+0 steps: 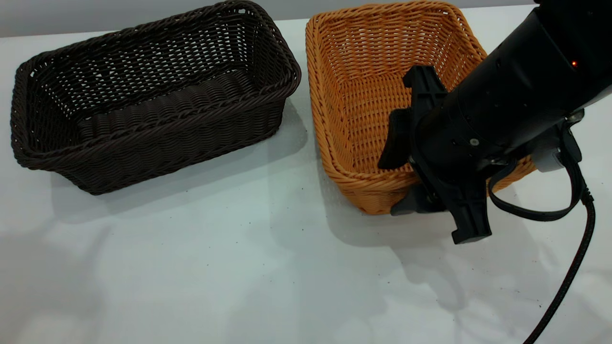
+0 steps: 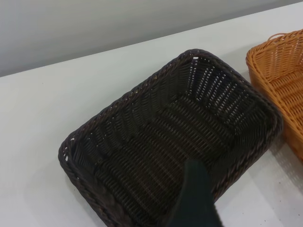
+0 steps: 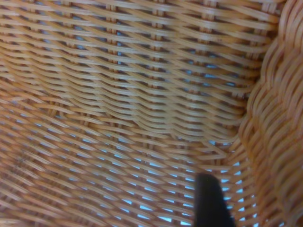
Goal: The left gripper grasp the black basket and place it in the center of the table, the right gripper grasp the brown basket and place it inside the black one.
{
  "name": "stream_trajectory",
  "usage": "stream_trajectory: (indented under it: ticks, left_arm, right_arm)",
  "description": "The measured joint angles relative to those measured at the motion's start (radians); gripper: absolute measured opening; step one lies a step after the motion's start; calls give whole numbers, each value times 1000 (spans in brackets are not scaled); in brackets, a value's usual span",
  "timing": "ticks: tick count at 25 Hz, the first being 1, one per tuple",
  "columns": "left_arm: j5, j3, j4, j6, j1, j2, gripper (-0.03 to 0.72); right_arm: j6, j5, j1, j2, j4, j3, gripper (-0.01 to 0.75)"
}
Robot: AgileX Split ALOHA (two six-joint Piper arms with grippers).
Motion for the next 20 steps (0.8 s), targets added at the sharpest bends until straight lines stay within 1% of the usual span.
stream_trajectory:
  ticks: [4,7,8,11,13,18,20]
  left_arm:
    - [-1,0,0,0,0,0,480]
    - [-1,0,1,0,0,0,480]
    - [-1,0,1,0,0,0,480]
    - [-1,0,1,0,0,0,480]
    - [8,0,1,0,0,-2,480]
    - [81,0,1,0,0,-4,480]
    - [105,0,1,0,0,-4,480]
  right_arm:
    - [0,1,0,0,0,0,248]
    - [2,1,0,0,3,0,132]
    - [4,-5,0,0,4,0,106]
    - [-3,0,0,0,-1,0,101]
    - [-19,-17,0,0,-1,0,101]
    - [-21,-41,0,0,-1,0,101]
    - [-19,-60,-11,-1,-1,0,101]
